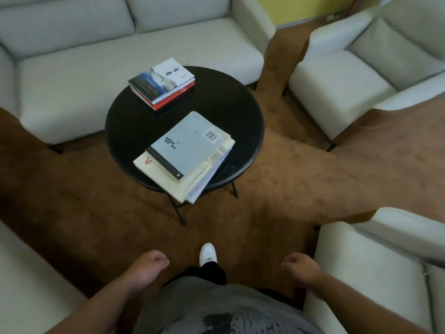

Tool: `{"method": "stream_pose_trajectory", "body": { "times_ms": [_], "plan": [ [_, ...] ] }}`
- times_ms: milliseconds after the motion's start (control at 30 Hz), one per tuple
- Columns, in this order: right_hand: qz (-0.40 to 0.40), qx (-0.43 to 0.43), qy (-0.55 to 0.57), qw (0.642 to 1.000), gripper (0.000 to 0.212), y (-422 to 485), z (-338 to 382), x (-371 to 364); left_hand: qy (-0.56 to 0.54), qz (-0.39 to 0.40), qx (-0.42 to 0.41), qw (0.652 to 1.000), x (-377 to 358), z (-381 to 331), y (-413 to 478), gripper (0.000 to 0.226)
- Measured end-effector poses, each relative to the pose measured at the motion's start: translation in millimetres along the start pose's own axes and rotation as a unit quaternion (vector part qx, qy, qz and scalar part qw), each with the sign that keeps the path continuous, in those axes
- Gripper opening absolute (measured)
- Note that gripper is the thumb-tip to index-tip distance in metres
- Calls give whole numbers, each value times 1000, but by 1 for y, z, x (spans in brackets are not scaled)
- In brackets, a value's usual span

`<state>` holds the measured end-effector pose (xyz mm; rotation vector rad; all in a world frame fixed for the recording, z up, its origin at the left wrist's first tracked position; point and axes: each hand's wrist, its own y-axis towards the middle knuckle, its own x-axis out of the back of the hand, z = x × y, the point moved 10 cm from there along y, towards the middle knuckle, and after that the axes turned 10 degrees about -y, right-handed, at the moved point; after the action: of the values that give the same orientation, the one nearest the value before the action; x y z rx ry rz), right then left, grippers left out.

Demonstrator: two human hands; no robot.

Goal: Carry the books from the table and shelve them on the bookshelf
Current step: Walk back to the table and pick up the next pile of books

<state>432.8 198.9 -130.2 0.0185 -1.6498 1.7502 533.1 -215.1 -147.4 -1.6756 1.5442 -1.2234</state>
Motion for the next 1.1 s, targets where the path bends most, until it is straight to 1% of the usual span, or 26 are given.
{"method": "stream_pose_trajectory", "body": {
  "times_ms": [133,200,267,333,400,500,567,600,667,700,767,800,867,933,1000,1033,1067,1100],
  "plan": [
    [-28,39,-2,999,4,23,75,45,-41,-35,-15,998,29,-46,18,14],
    [-25,58,-2,998,5,29,109,57,-93,-45,-3,995,36,-59,22,14],
    [-8,88,-27,996,4,32,140,65,-155,-48,16,987,32,-67,22,13],
    [-11,124,-58,991,11,34,173,82,-199,-42,33,979,22,-71,21,12],
    [-47,177,-93,979,20,36,214,110,-221,-6,47,974,2,-76,21,15],
    [-111,269,-146,945,37,29,291,152,-212,55,63,974,-34,-87,21,23],
    [-153,338,-198,907,46,19,348,171,-219,67,65,971,-51,-99,23,31],
    [-166,371,-226,885,50,14,377,175,-242,71,63,966,-58,-108,23,40],
    [-172,427,-292,839,57,10,430,170,-323,80,55,941,-72,-129,24,62],
    [-161,448,-325,817,59,10,454,162,-371,81,51,924,-78,-142,24,69],
    [-121,463,-386,789,64,18,493,137,-471,66,49,878,-91,-165,28,77],
    [-103,462,-419,775,67,24,510,123,-525,54,51,848,-96,-178,32,80],
    [-61,453,-484,746,71,36,535,92,-628,32,46,776,-106,-199,39,89],
    [-10,427,-529,733,70,51,543,66,-720,-14,31,694,-105,-212,49,93],
    [10,402,-575,712,64,66,544,52,-810,-70,43,580,-100,-212,56,100],
    [6,398,-595,699,62,72,545,48,-842,-89,53,529,-97,-212,57,99],
    [3,396,-608,688,62,76,547,45,-863,-105,59,490,-94,-212,59,93],
    [6,395,-614,683,64,79,549,42,-876,-120,62,464,-91,-210,61,87]
  ]
}}
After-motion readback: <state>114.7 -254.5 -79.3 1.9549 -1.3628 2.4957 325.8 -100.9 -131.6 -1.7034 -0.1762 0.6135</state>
